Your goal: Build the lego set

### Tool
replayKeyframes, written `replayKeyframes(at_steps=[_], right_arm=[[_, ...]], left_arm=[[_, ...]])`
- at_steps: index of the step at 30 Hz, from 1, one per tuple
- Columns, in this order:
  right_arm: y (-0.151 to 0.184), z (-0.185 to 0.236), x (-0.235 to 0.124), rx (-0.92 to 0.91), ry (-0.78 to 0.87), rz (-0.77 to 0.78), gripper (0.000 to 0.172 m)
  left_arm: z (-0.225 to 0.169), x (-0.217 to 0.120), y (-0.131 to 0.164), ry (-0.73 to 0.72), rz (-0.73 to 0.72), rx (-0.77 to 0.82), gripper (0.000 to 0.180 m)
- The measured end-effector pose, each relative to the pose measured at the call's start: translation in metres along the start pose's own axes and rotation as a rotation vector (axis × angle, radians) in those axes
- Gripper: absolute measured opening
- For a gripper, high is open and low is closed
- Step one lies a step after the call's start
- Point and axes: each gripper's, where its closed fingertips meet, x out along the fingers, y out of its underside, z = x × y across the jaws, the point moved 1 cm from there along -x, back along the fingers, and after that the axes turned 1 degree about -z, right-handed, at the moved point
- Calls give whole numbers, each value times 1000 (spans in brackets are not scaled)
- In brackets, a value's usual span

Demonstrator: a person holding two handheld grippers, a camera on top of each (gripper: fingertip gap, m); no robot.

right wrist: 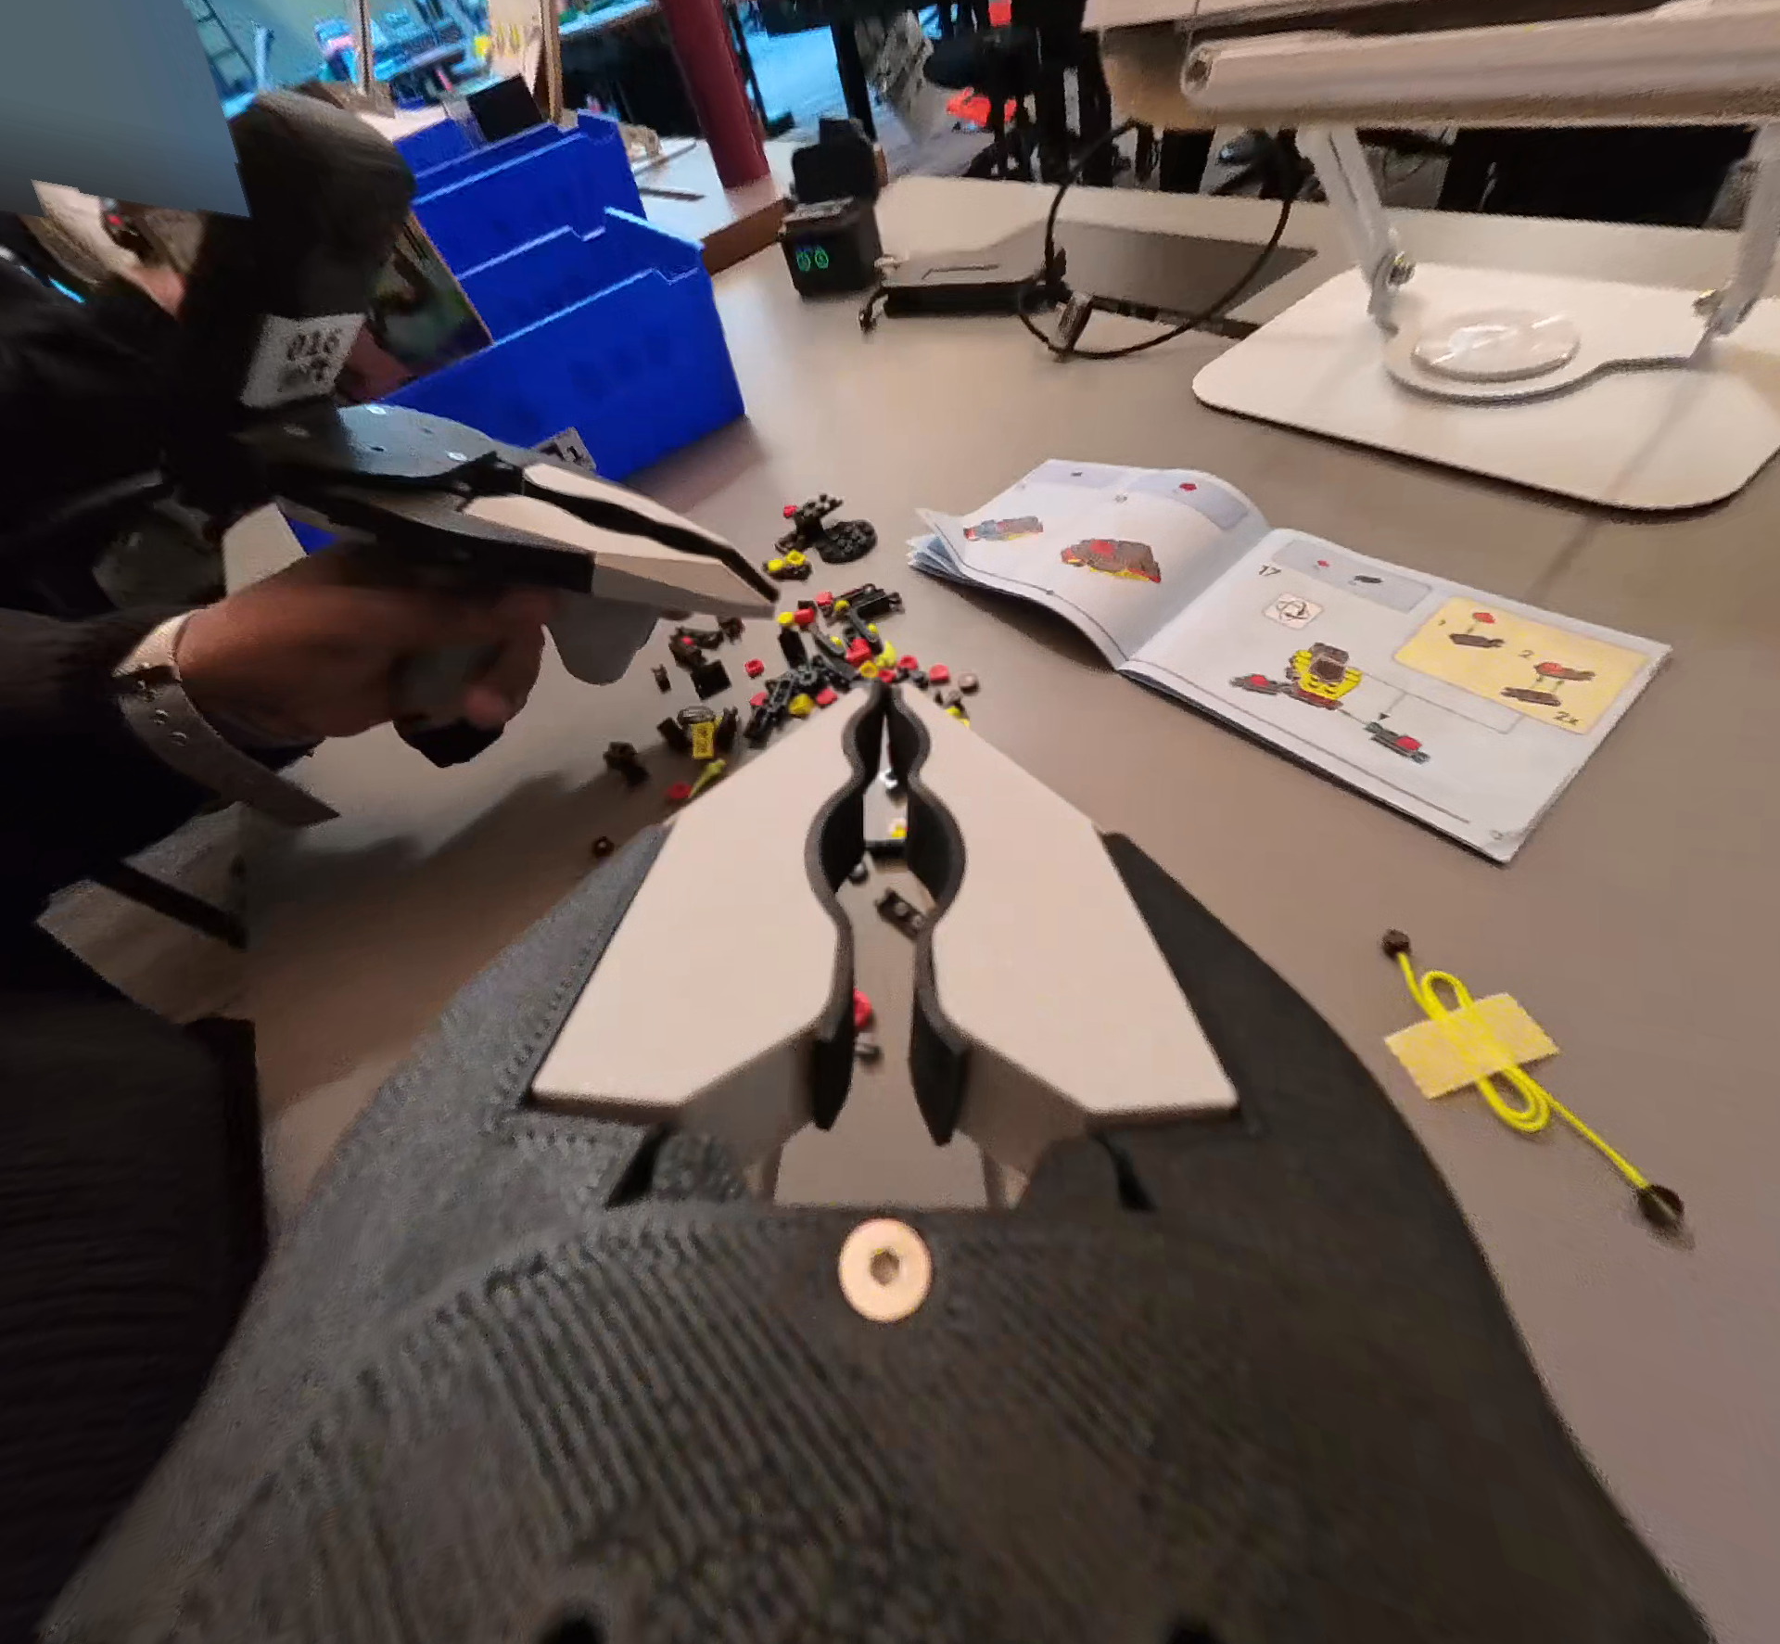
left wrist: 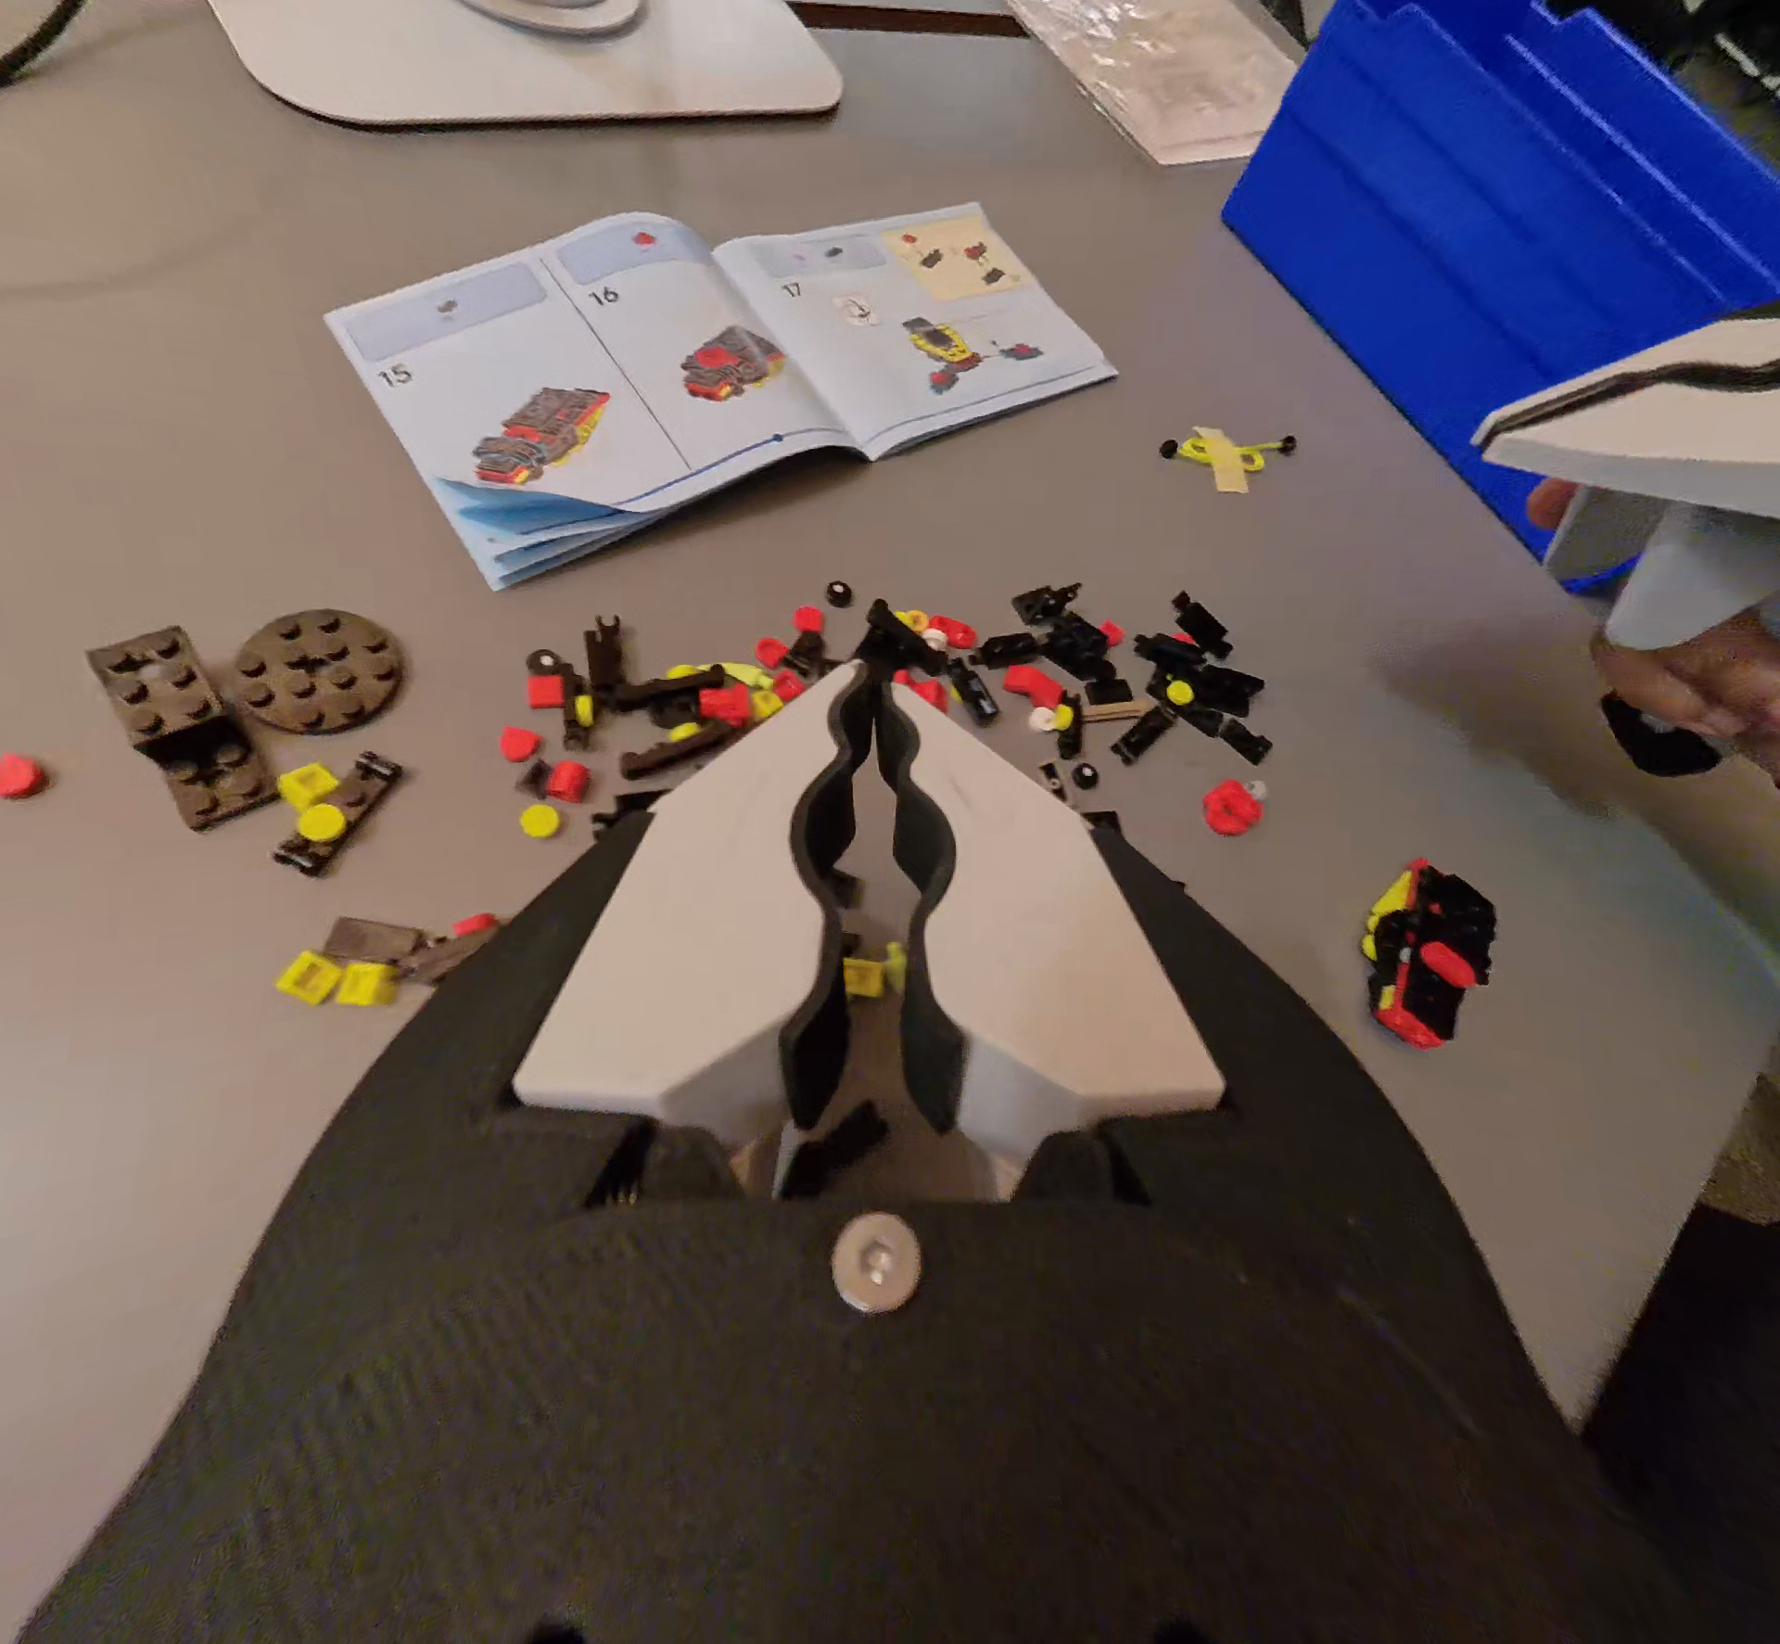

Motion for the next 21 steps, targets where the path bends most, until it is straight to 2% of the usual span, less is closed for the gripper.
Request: replayKeyframes(at_steps=[1,8,15,21], right_arm=[[0,2,-5,-5,5,-8,0],[26,8,-29,20,16,24,0],[38,9,-17,40,-16,69,0],[50,15,-8,-33,-7,141,0]], left_arm=[[-4,-1,2,2,4,-9,0],[-22,-18,16,-17,3,59,0],[-17,-32,22,-3,-53,90,0],[-17,-38,15,115,-100,-33,0]])
